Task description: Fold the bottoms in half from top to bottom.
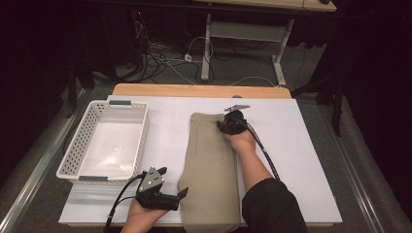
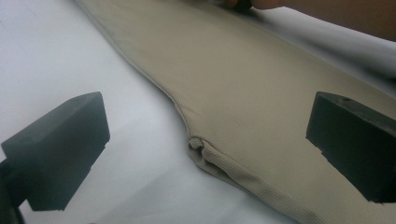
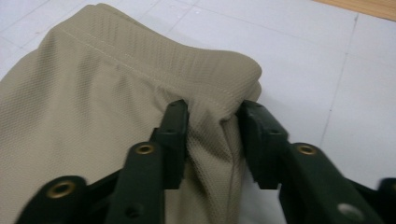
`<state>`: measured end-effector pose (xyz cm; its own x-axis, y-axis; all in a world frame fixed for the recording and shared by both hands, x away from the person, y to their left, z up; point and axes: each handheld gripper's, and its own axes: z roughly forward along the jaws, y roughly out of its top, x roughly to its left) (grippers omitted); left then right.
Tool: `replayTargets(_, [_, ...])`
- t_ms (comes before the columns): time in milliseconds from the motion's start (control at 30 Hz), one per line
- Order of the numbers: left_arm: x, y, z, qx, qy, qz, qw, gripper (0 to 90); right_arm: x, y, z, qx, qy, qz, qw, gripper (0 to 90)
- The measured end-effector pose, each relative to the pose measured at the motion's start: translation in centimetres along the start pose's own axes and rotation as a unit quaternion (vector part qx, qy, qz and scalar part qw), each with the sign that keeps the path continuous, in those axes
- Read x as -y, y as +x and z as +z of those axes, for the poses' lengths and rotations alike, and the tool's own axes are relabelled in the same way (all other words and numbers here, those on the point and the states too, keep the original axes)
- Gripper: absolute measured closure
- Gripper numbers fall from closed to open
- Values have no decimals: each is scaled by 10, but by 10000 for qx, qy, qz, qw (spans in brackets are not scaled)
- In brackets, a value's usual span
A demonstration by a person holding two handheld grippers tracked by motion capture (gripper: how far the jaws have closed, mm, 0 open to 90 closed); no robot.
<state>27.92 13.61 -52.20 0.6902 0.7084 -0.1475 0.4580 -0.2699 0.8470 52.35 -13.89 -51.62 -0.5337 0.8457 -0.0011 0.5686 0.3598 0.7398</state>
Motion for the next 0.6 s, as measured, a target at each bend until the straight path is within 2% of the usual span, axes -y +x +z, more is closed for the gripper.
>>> replayTargets(100, [0, 0, 1, 42, 47, 31, 10000, 0, -1, 4, 1, -76, 20, 5, 10000, 851])
replayTargets(167, [0, 0, 0, 68, 12, 29, 10000, 0, -2, 3, 1, -141, 45, 150, 9998, 876])
replayTargets(233, [0, 1, 0, 84, -9, 23, 10000, 0, -3, 5, -1, -116, 63, 99, 9999, 881])
replayTargets(300, [0, 1, 0, 77, 16, 22, 10000, 0, -3, 8, -6, -88, -57, 93, 9999, 883])
replayTargets(400, [-1, 0, 3, 61, 137, 57, 9999, 0, -1, 16, -20, -111, -302, 65, 9995, 885])
replayTargets(533, [0, 0, 0, 36, -7, 25, 10000, 0, 1, 28, -43, -229, -557, -108, 9981, 885])
replayTargets(600, [0, -1, 0, 40, -4, 56, 10000, 0, 3, 35, -57, -264, -662, -192, 9973, 885])
